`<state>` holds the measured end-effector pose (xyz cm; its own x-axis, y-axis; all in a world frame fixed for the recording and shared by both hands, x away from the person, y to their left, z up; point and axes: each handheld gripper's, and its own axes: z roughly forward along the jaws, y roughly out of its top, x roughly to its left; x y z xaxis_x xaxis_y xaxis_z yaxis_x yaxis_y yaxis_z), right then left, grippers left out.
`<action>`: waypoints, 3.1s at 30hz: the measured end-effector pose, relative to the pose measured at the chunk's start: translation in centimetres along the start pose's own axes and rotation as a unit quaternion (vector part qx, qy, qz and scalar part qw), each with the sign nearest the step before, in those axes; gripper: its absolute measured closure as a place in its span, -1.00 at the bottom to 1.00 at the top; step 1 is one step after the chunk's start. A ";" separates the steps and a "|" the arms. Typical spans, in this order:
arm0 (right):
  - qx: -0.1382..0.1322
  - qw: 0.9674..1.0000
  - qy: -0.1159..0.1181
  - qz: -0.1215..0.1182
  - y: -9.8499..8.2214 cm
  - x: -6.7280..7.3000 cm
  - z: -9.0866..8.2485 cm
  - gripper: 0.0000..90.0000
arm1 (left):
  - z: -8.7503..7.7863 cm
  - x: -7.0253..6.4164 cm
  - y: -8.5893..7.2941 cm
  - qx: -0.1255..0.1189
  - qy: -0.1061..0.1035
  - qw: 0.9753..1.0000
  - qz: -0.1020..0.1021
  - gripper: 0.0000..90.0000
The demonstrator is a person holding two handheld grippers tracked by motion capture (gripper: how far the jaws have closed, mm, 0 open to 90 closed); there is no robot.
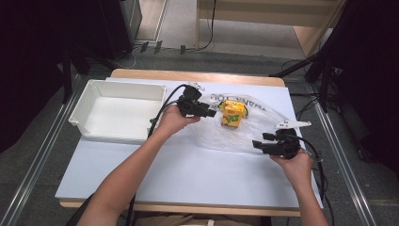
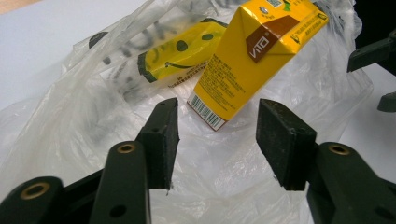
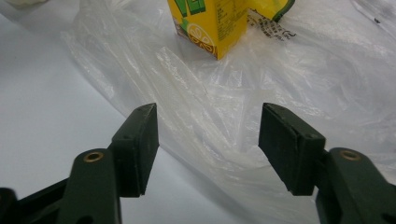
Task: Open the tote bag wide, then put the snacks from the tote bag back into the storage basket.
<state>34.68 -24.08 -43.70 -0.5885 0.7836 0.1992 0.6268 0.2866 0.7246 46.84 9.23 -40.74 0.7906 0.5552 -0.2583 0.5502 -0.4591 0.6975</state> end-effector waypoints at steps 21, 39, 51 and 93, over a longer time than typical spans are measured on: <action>-0.003 1.000 0.012 0.005 -0.2 0.1 0.0 -0.19 | -0.7 -0.8 -0.6 0.006 -0.015 1.000 0.022 -0.10; 0.002 1.000 0.017 0.005 -0.3 0.3 0.2 -0.16 | 0.1 -1.2 -0.4 0.000 -0.038 0.998 0.042 -0.10; -0.001 1.000 0.017 0.004 -0.6 0.5 -0.1 -0.16 | 1.7 -1.7 0.7 0.000 -0.040 0.998 0.058 -0.11; 0.004 1.000 0.015 0.008 -1.2 0.7 -0.2 -0.16 | 7.9 -1.7 2.4 -0.011 -0.043 0.994 0.102 -0.34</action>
<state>33.36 -24.02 -44.30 -0.5931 0.7716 0.2298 0.6403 0.2791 0.7156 48.95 1.67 -43.90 0.9057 0.3903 -0.1656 0.3709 -0.5399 0.7556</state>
